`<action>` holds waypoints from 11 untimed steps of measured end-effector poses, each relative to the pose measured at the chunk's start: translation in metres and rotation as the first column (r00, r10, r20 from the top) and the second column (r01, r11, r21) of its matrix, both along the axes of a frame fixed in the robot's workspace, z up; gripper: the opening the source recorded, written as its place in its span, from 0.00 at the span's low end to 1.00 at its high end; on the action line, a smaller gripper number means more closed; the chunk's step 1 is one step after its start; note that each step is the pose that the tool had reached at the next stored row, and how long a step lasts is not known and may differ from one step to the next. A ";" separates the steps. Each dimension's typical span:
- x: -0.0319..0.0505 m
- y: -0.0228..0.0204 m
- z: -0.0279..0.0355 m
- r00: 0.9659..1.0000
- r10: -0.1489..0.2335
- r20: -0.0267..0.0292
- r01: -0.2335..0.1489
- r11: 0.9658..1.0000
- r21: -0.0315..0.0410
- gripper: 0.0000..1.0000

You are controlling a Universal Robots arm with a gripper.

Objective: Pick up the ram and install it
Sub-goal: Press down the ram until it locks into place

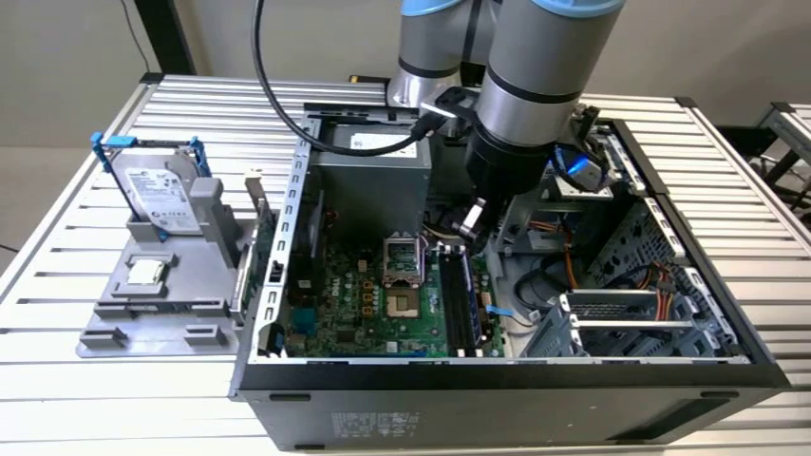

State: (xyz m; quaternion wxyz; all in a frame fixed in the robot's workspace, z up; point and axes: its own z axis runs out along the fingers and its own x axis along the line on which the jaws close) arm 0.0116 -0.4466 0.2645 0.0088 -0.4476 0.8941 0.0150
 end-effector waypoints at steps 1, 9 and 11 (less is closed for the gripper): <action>0.0000 0.0000 0.0000 1.000 0.013 0.000 -0.013 1.000 0.000 0.00; 0.0000 0.0000 0.0000 0.993 0.114 0.000 -0.114 0.993 0.000 0.00; 0.0000 0.0000 0.0000 0.991 0.137 0.000 -0.137 0.991 0.000 0.00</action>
